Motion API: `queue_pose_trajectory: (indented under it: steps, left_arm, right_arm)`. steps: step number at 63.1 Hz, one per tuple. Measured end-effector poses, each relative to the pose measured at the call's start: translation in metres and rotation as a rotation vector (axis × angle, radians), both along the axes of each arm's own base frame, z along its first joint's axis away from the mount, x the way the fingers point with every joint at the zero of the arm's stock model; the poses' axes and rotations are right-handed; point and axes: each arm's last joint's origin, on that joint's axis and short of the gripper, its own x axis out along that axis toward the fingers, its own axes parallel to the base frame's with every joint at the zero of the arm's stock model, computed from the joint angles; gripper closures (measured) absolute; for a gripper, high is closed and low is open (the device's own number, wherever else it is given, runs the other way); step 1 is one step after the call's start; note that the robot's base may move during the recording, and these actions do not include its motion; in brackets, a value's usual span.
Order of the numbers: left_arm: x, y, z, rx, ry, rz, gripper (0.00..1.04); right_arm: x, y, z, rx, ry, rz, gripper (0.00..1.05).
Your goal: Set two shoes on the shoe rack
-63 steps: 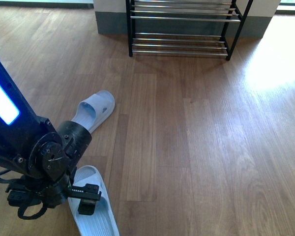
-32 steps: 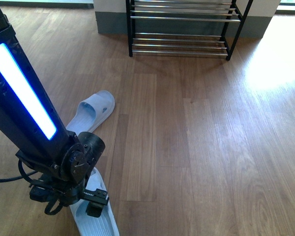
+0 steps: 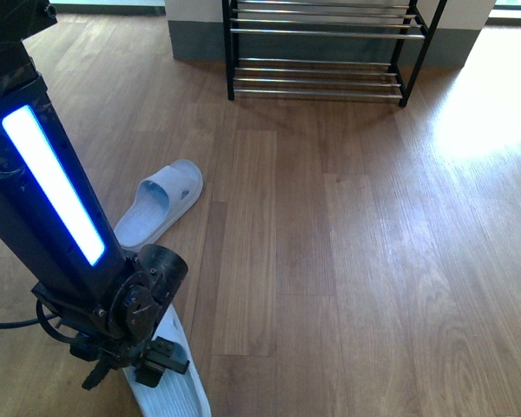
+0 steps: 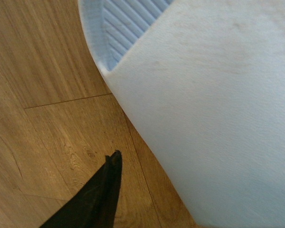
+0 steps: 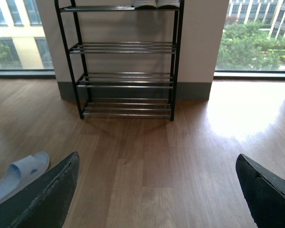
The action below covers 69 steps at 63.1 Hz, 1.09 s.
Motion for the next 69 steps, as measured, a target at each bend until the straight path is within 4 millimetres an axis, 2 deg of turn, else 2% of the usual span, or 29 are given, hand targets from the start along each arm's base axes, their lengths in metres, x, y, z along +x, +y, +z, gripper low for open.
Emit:
queue_pose_trajectory:
  steps: [4,17,24,30,37,46,50,53,59,65,69]
  left_arm:
    - [0.0,0.002,0.0,0.016,0.005,0.012,0.73]
    - [-0.001,0.008,0.001,0.045,0.004,0.049,1.03]
    - [-0.002,0.011,0.007,0.044,-0.002,0.068,1.03]
    - [-0.003,0.016,0.023,0.01,-0.013,0.104,1.03]
    - [0.003,0.021,0.062,-0.048,-0.096,0.147,1.03]
    - [0.015,0.029,0.152,-0.096,-0.347,0.181,1.03]
    - [0.012,0.033,0.182,-0.103,-0.418,0.198,1.03]
    - [0.006,0.037,0.207,-0.111,-0.474,0.212,1.03]
    - [-0.011,0.041,0.242,-0.122,-0.536,0.23,1.03]
    - [-0.042,0.047,0.289,-0.129,-0.638,0.231,1.03]
    - [-0.057,0.049,0.309,-0.12,-0.693,0.236,1.03]
  right_arm:
    - [0.0,0.0,0.0,0.0,0.0,0.0,0.09]
    - [0.0,0.0,0.0,0.0,0.0,0.0,0.09]
    - [0.0,0.0,0.0,0.0,0.0,0.0,0.09]
    - [0.0,0.0,0.0,0.0,0.0,0.0,0.09]
    - [0.0,0.0,0.0,0.0,0.0,0.0,0.09]
    - [0.0,0.0,0.0,0.0,0.0,0.0,0.09]
    - [0.0,0.0,0.0,0.0,0.0,0.0,0.09]
    - [0.0,0.0,0.0,0.0,0.0,0.0,0.09]
    - [0.0,0.0,0.0,0.0,0.0,0.0,0.09]
    - [0.0,0.0,0.0,0.0,0.0,0.0,0.09]
    - [0.0,0.0,0.0,0.0,0.0,0.0,0.09]
